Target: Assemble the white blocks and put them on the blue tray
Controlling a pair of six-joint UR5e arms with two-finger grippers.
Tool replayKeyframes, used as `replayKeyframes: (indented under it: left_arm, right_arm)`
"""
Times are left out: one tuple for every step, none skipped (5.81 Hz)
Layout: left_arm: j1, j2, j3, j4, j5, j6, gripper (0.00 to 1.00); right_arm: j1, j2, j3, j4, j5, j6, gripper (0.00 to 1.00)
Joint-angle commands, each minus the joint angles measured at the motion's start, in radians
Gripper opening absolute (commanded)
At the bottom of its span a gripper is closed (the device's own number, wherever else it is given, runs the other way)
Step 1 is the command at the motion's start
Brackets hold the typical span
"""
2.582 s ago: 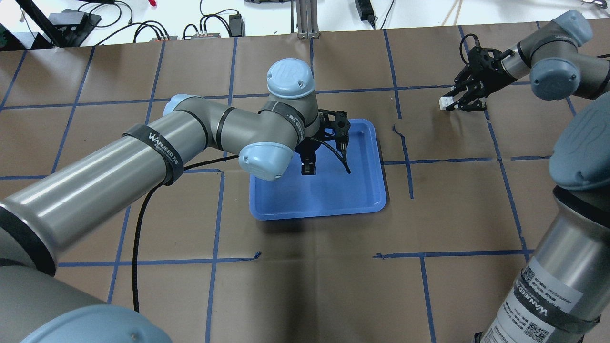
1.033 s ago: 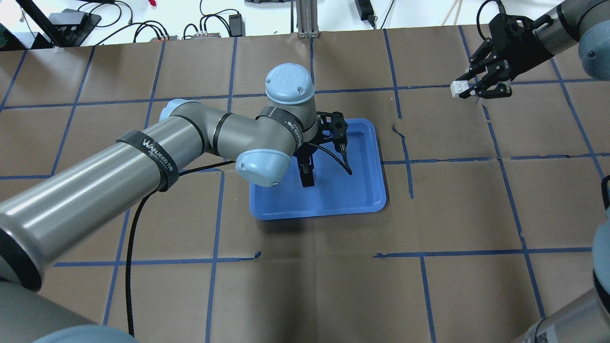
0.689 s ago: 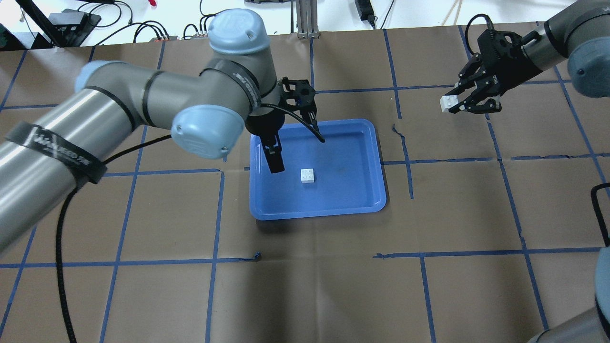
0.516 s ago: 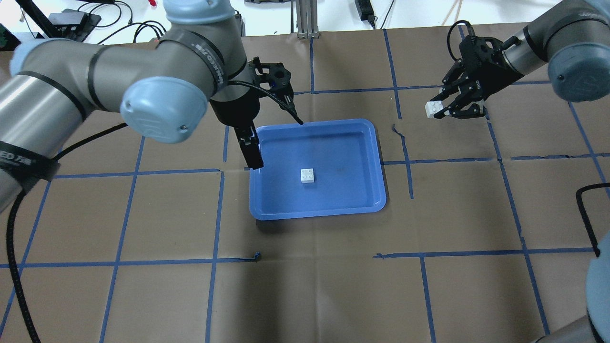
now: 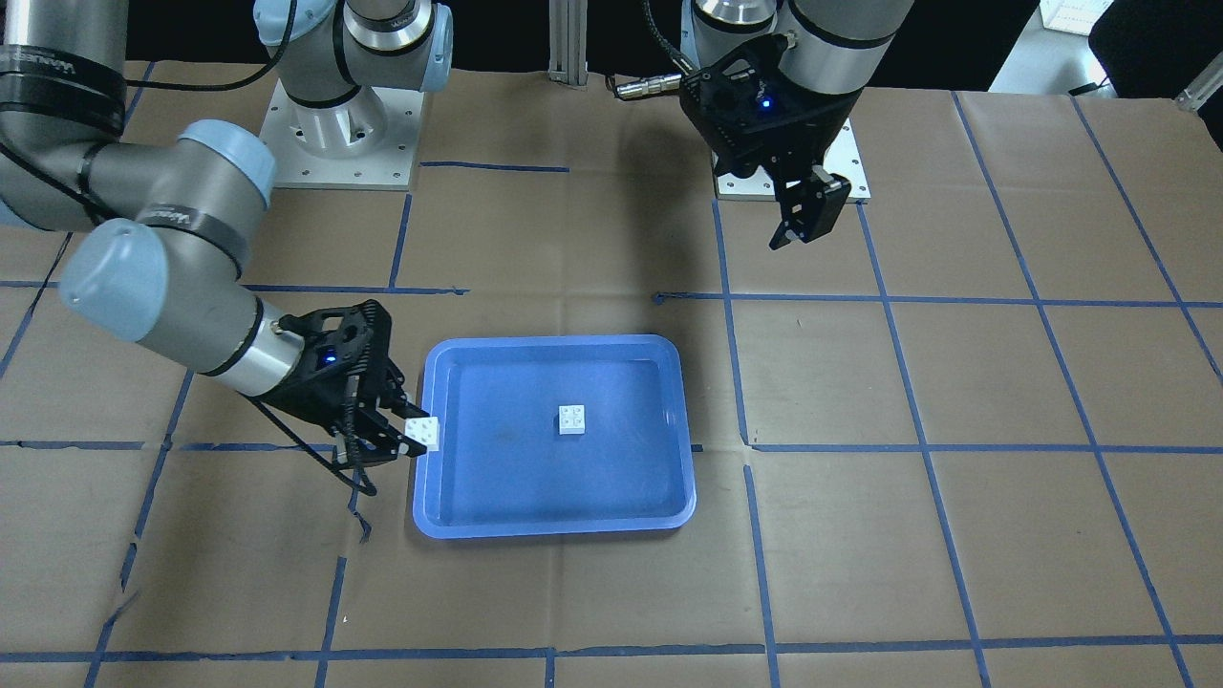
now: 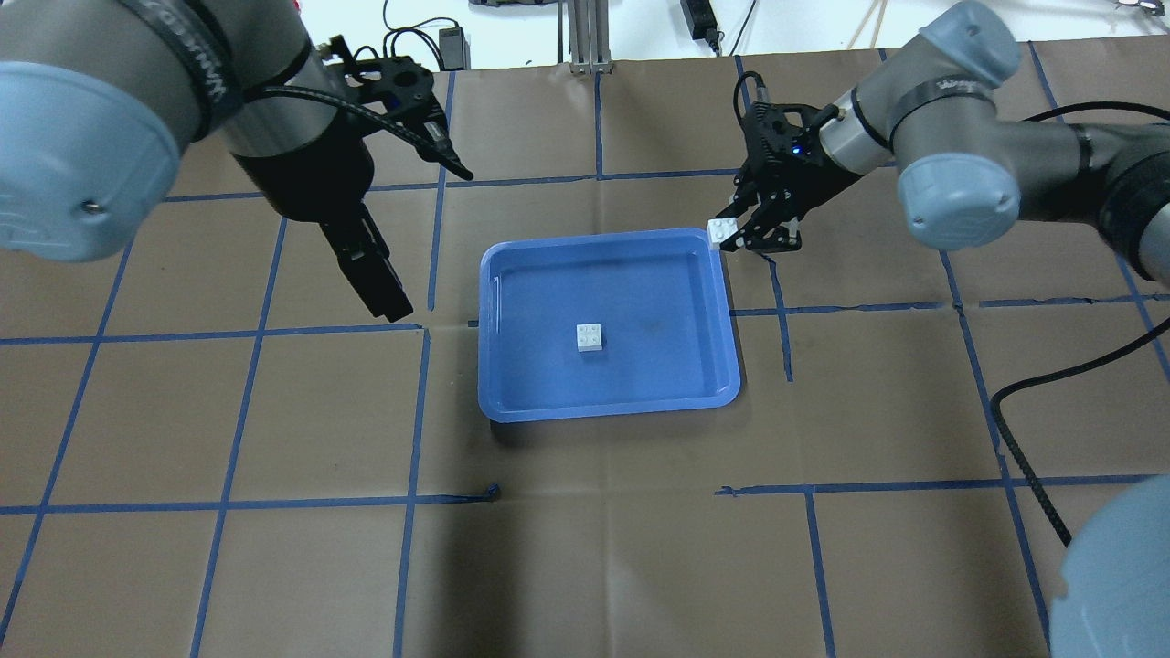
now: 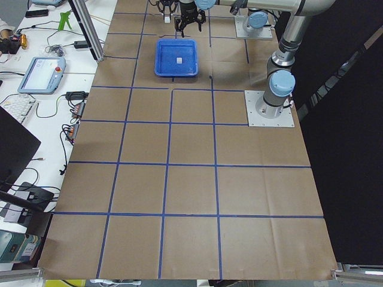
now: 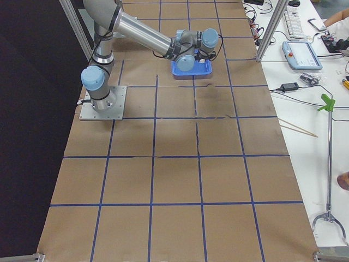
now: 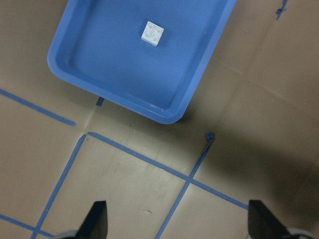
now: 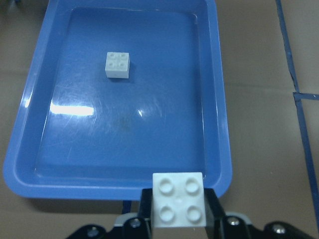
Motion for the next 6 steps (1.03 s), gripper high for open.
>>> replayKeyframes:
  left_arm:
    - [0.065, 0.029, 0.019, 0.028, 0.004, -0.4, 0.99]
    - [0.069, 0.033, 0.014, 0.062, 0.002, -0.597, 0.99]
    - [0.071, 0.036, 0.001, 0.118, 0.004, -0.792, 0.99]
    - [0.071, 0.046, -0.018, 0.116, 0.059, -0.818, 0.99]
    - [0.074, 0.043, -0.021, 0.149, 0.143, -0.899, 0.99]
    - [0.071, 0.038, -0.029, 0.149, 0.124, -0.933, 0.99]
  right_arm:
    - [0.105, 0.019, 0.119, -0.262, 0.0, 0.16, 0.3]
    - [0.13, 0.04, 0.151, -0.309, 0.0, 0.162, 0.3]
    - [0.141, 0.069, 0.172, -0.339, 0.0, 0.162, 0.3]
    - [0.144, 0.086, 0.207, -0.384, -0.003, 0.162, 0.29]
    - [0.144, 0.095, 0.228, -0.425, -0.003, 0.161, 0.29]
    - [0.147, 0.12, 0.228, -0.441, -0.002, 0.161, 0.29]
